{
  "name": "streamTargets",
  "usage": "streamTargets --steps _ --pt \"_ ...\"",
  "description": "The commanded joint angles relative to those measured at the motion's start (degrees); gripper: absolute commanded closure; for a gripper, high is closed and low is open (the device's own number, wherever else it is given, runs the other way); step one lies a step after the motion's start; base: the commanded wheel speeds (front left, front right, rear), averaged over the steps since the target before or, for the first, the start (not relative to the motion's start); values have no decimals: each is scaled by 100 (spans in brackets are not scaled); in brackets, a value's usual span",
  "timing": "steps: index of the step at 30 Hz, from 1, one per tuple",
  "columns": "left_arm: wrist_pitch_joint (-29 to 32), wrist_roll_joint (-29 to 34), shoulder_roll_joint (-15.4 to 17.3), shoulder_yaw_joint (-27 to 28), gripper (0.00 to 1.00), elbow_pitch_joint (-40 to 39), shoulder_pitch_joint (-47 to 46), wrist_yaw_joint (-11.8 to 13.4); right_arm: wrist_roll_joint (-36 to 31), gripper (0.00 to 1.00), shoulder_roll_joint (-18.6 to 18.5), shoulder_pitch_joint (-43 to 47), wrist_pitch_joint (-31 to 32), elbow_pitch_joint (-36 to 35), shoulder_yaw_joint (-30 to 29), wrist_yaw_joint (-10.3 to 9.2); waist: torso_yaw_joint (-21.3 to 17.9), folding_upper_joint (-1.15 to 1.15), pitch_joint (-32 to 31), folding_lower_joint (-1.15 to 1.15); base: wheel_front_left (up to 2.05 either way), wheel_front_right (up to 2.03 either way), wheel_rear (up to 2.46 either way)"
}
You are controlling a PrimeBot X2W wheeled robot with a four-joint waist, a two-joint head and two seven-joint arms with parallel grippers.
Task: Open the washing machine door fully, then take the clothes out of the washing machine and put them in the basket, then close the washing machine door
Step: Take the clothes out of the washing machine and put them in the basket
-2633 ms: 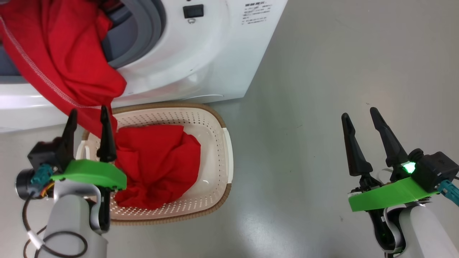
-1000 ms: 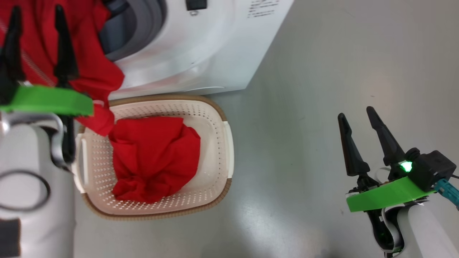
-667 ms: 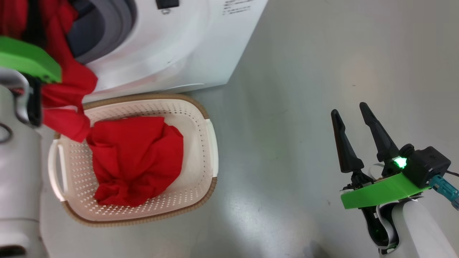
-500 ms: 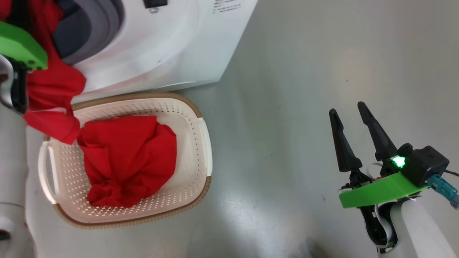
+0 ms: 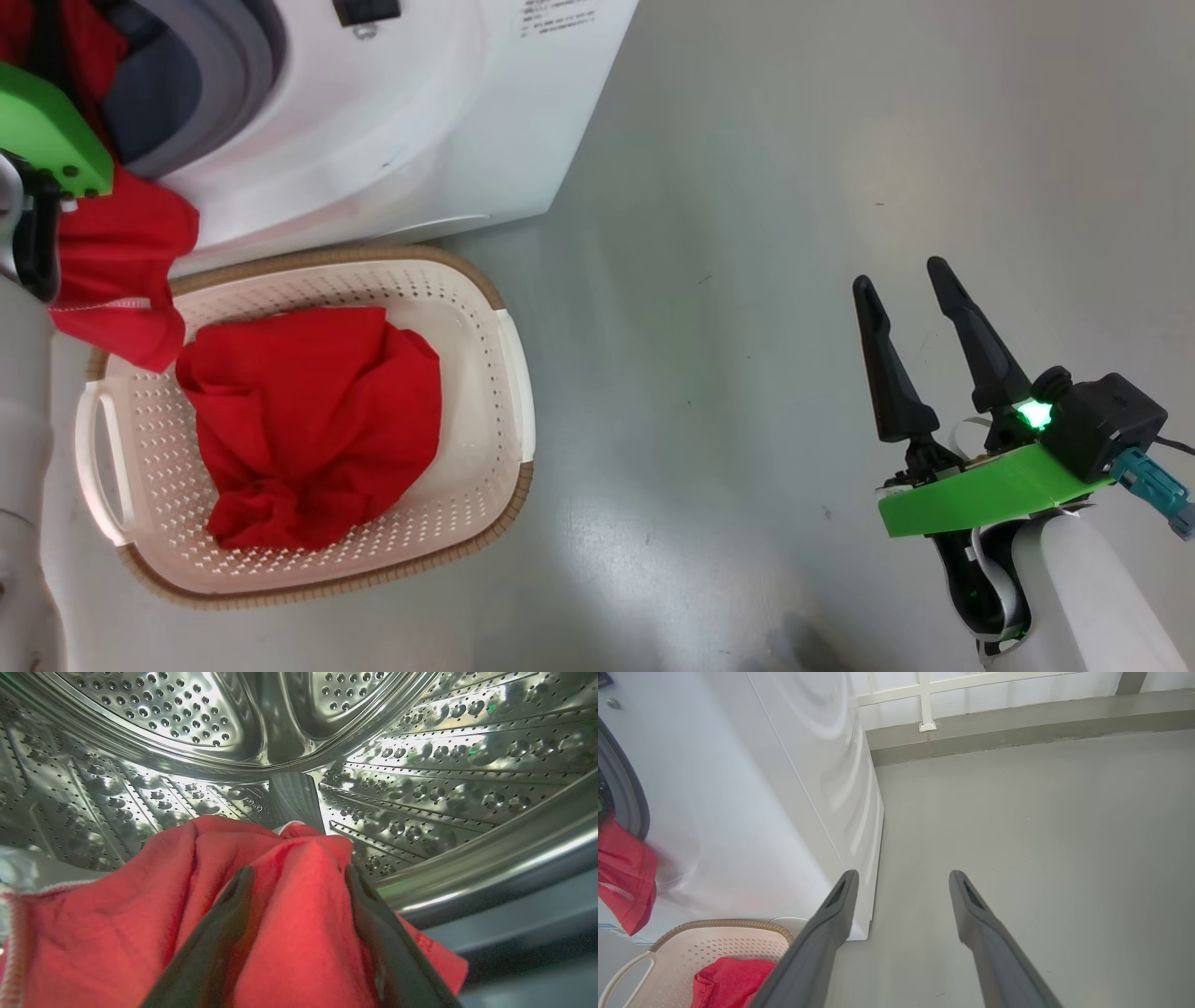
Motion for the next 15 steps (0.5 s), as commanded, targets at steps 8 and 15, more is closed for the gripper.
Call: streamTargets --steps 8,15 --pt "72 -272 292 -217 100 -3 -16 -31 26 0 -17 34 -37 -128 128 28 32 0 -31 0 0 0 0" --pt "-75 -495 294 -373 100 -7 44 -31 27 0 -39 30 -37 -128 81 28 76 0 -72 0 0 0 0"
